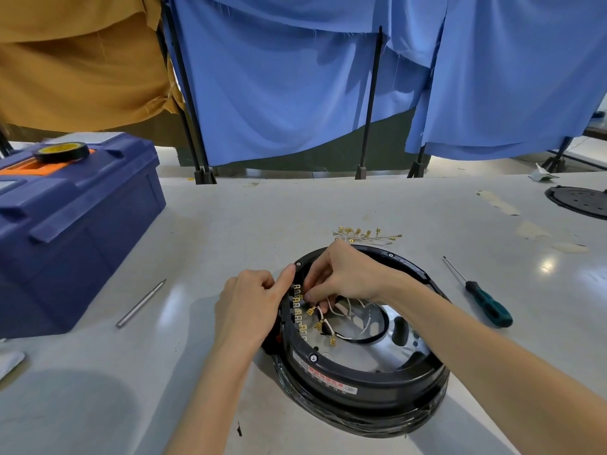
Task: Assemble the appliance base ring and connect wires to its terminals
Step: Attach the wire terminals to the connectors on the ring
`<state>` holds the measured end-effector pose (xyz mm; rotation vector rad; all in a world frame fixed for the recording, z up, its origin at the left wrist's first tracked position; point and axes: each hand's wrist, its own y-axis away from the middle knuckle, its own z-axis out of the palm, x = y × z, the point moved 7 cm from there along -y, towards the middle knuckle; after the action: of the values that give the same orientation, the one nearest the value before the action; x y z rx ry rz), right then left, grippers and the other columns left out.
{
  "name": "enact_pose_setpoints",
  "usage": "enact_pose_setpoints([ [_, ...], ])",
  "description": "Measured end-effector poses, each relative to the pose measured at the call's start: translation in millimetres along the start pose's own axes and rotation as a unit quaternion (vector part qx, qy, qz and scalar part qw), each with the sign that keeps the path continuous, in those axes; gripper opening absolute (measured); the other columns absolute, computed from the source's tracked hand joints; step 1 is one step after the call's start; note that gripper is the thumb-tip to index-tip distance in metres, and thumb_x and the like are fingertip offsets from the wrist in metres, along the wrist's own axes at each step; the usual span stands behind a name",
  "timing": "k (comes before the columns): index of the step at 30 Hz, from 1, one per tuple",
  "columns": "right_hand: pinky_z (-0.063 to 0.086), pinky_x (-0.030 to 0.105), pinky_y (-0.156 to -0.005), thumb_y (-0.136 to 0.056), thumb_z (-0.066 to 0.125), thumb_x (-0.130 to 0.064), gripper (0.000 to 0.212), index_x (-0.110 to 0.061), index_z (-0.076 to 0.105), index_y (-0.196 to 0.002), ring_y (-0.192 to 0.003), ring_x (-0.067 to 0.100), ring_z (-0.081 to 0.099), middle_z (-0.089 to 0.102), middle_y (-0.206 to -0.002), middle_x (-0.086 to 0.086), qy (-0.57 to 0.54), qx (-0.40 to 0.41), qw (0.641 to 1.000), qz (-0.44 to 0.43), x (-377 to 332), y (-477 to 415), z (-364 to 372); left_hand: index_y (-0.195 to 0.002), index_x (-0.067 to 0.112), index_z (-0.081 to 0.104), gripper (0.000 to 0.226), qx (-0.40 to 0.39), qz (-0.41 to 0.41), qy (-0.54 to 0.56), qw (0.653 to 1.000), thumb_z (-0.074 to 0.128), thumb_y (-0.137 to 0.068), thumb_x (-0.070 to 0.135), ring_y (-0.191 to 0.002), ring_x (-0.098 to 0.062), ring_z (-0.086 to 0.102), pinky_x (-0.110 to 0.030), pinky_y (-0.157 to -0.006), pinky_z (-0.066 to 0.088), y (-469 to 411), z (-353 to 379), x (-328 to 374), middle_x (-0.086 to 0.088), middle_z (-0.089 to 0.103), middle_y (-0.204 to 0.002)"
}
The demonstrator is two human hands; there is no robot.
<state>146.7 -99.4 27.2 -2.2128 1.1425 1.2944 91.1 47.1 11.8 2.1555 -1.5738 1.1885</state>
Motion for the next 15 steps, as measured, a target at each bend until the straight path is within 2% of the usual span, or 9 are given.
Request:
enact_pose_setpoints([
  [5,0.051,0.020,-0.051,-0.076,0.074,0.008,0.008,0.011,0.070,-0.082,-0.045,0.017,0.061,0.066,-0.054,0.012,-0.034,-0.006,0.999,0.024,1.8,-0.6,0.7,-0.044,0.015,0.028,0.067,-0.007,0.014,0.008,1.000,0.057,-0.084,0.060,-0.045,-0.016,0.030,-0.030,-0.046,0.022,1.1,0.9,3.8,0.003,0.027,-0.036],
  [15,0.056,0.026,-0.058,-0.076,0.069,0.014,0.009,0.017,0.067,-0.084,-0.047,0.018,0.061,0.065,-0.056,0.015,-0.054,-0.018,0.998,0.030,-0.5,-1.8,6.4,-0.047,0.015,0.023,0.065,-0.029,0.008,0.028,0.999,0.057,-0.085,0.056,-0.049,-0.021,0.027,-0.031,-0.048,0.022,-1.7,6.4,1.8,0.004,0.024,-0.043],
])
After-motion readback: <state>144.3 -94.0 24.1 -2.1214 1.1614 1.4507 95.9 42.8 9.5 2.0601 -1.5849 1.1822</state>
